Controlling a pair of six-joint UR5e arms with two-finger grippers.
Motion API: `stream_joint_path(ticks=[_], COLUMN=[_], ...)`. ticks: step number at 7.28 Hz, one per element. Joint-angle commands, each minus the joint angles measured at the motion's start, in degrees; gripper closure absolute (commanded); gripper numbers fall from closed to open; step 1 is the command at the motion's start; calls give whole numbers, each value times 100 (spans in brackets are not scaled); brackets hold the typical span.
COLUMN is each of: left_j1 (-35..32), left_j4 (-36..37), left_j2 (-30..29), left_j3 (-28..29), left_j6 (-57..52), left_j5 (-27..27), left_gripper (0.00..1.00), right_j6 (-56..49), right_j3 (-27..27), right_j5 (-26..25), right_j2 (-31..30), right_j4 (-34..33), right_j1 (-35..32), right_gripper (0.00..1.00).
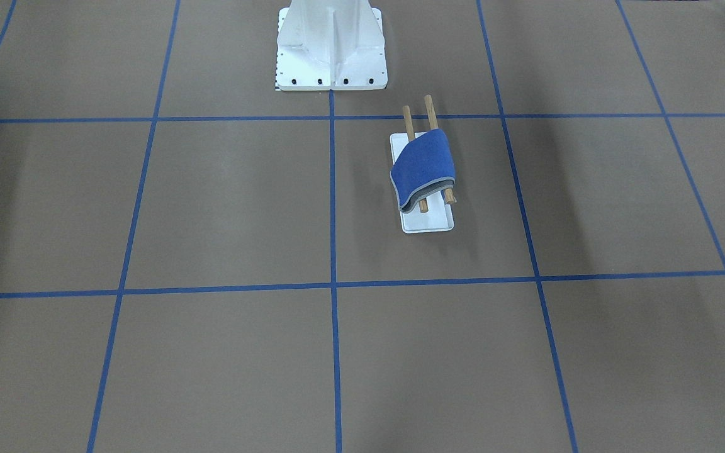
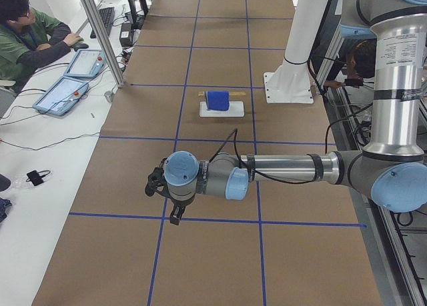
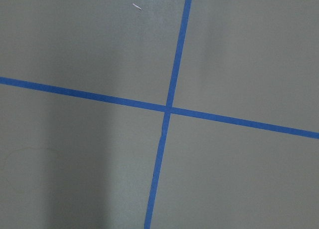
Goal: Hang towel on rack
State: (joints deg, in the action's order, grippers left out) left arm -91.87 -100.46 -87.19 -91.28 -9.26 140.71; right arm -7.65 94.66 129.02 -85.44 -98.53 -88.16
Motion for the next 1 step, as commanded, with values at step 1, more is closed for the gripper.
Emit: stream_joint_path(ticks=[1], left_j1=[2], left_j4=[0], left_j2=[0], left_j3=[5], left_j6=[3], left_j5=[0], left_gripper=[2], right_j6=[0], right_j3=[-9], right_j5=[0], right_j2=[1], right_j4=[0], right_j1=[1], right_gripper=[0])
